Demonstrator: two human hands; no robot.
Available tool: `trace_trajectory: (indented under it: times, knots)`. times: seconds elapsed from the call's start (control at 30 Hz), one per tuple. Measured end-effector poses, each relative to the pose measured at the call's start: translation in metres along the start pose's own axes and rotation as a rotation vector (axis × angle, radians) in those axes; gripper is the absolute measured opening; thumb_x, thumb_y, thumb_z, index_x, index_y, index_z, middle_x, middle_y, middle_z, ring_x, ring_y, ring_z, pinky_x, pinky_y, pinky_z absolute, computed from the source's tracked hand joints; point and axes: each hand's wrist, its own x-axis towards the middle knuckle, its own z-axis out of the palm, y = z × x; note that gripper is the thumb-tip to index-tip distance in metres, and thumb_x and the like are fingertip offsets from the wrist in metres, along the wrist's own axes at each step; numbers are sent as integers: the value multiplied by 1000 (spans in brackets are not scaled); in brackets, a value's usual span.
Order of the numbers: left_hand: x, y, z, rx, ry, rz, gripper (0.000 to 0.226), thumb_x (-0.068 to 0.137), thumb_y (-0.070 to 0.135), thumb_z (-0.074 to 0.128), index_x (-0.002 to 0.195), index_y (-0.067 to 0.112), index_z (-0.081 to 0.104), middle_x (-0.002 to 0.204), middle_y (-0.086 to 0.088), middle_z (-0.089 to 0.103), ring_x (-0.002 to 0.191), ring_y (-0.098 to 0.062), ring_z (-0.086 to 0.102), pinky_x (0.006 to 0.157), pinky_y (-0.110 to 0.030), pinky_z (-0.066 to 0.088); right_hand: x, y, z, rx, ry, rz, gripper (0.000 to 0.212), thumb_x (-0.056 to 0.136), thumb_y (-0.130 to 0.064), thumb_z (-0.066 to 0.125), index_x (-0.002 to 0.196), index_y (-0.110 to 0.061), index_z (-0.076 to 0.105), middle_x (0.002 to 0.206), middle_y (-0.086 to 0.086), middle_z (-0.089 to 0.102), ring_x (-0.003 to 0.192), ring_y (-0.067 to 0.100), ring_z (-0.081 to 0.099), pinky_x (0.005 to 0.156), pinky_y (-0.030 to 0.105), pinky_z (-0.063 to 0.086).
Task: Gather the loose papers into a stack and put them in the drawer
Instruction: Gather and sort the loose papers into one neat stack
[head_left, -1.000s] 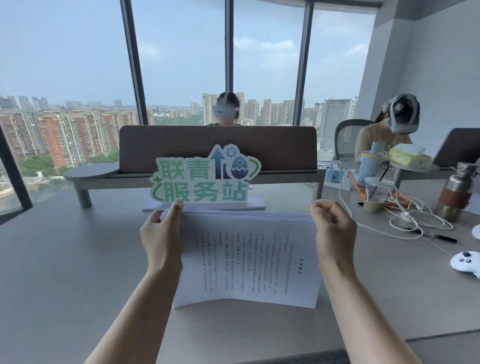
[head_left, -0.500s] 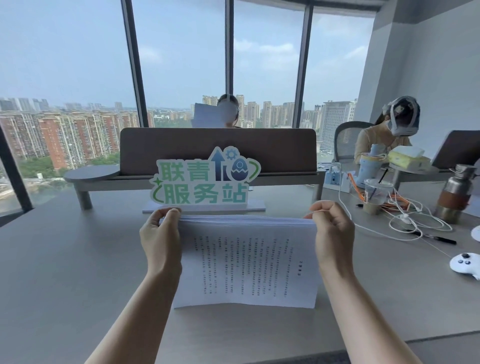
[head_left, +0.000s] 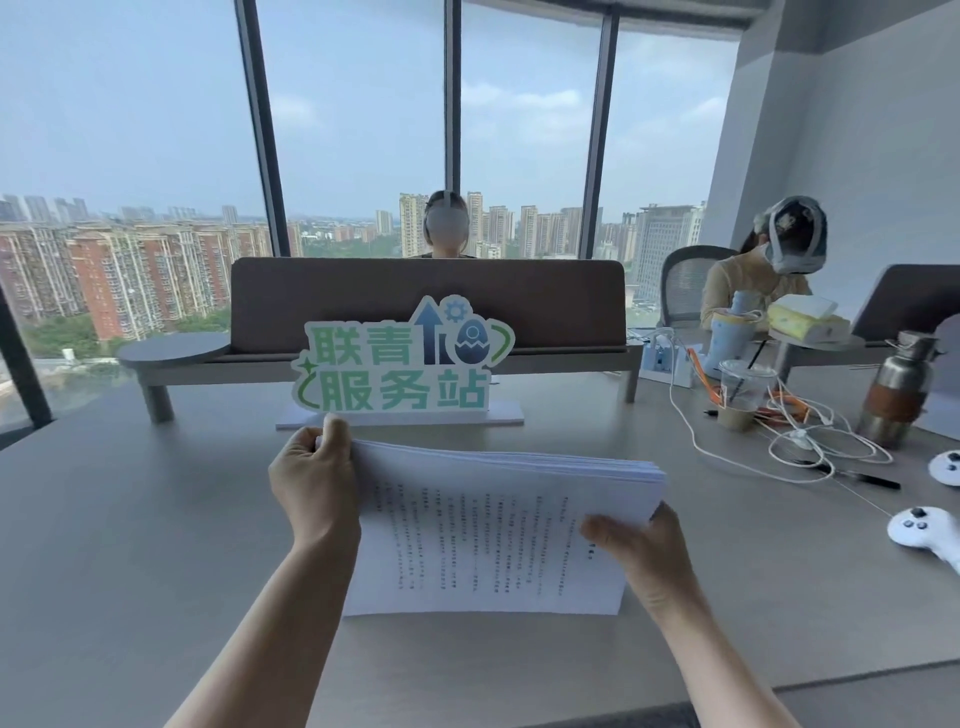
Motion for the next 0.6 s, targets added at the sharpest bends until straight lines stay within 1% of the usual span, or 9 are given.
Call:
trace_trajectory:
  times: [0.07, 0.1, 0.17, 0.23, 0.33, 0.4, 0.47, 0.53, 0.6]
  knots:
    - [2, -2, 0, -35, 6, 18, 47, 90, 30, 58, 56, 13, 30, 50, 5, 26, 51, -13, 20, 51, -29, 17, -5, 5, 3, -6, 9, 68, 42, 43, -30, 91, 80, -15, 77, 85, 10, 77, 79, 26, 73, 68, 37, 53]
    - [4, -5, -2, -70, -19, 22, 49, 90, 40, 58, 59, 6, 39, 55, -1, 34, 54, -16, 27, 53, -29, 22, -6, 5, 4, 13, 19, 84, 32, 48, -24, 87, 78, -16, 78, 85, 11, 77, 79, 27, 73, 67, 38, 53]
    - [6, -10, -11, -71, -115, 44, 63, 82, 63, 53, 84, 1, 61, 74, -7, 55, 68, -19, 46, 64, -33, 35, -6, 3, 5, 76, 33, 103, 21, 55, -16, 83, 75, -16, 78, 85, 11, 77, 77, 26, 72, 66, 36, 54]
    - [6, -18, -24, -9, -269, 86, 67, 75, 68, 49, 106, 11, 63, 88, -1, 66, 81, -16, 57, 72, -35, 44, -6, -1, 7, 86, 36, 104, 18, 59, -8, 83, 74, -17, 79, 86, 10, 78, 75, 24, 74, 66, 35, 56]
    - [3, -37, -45, 73, -490, 24, 48, 72, 42, 70, 109, 14, 58, 80, 10, 73, 74, -7, 67, 63, -19, 52, -5, 1, 8, 76, 71, 128, 20, 73, 5, 79, 77, -14, 78, 87, 9, 78, 78, 24, 75, 70, 37, 56]
    - [2, -53, -52, 124, -553, -83, 60, 52, 40, 82, 103, 15, 63, 85, 7, 76, 80, -14, 70, 69, -25, 55, -4, 3, 8, 83, 83, 137, 21, 76, 8, 74, 83, -12, 77, 88, 10, 78, 81, 26, 75, 75, 40, 57]
    - [1, -61, -53, 137, -542, -131, 56, 50, 28, 88, 99, 11, 68, 89, 0, 77, 88, -24, 71, 76, -35, 55, -3, 3, 10, 84, 98, 127, 20, 76, 7, 74, 85, -10, 76, 89, 10, 78, 82, 26, 75, 75, 40, 58]
    - [-1, -57, -49, 114, -491, -106, 37, 62, 8, 87, 94, 7, 69, 83, 1, 77, 85, -27, 71, 71, -32, 54, -1, 1, 12, 80, 125, 99, 21, 76, 7, 75, 82, -13, 76, 85, 6, 78, 79, 23, 75, 69, 34, 58]
    - [-1, -47, -44, 82, -452, -44, 25, 71, -1, 79, 90, 9, 69, 78, 4, 77, 77, -21, 70, 66, -28, 54, 4, -5, 16, 87, 144, 61, 21, 77, 6, 74, 75, -15, 78, 80, 2, 78, 71, 16, 74, 62, 28, 57]
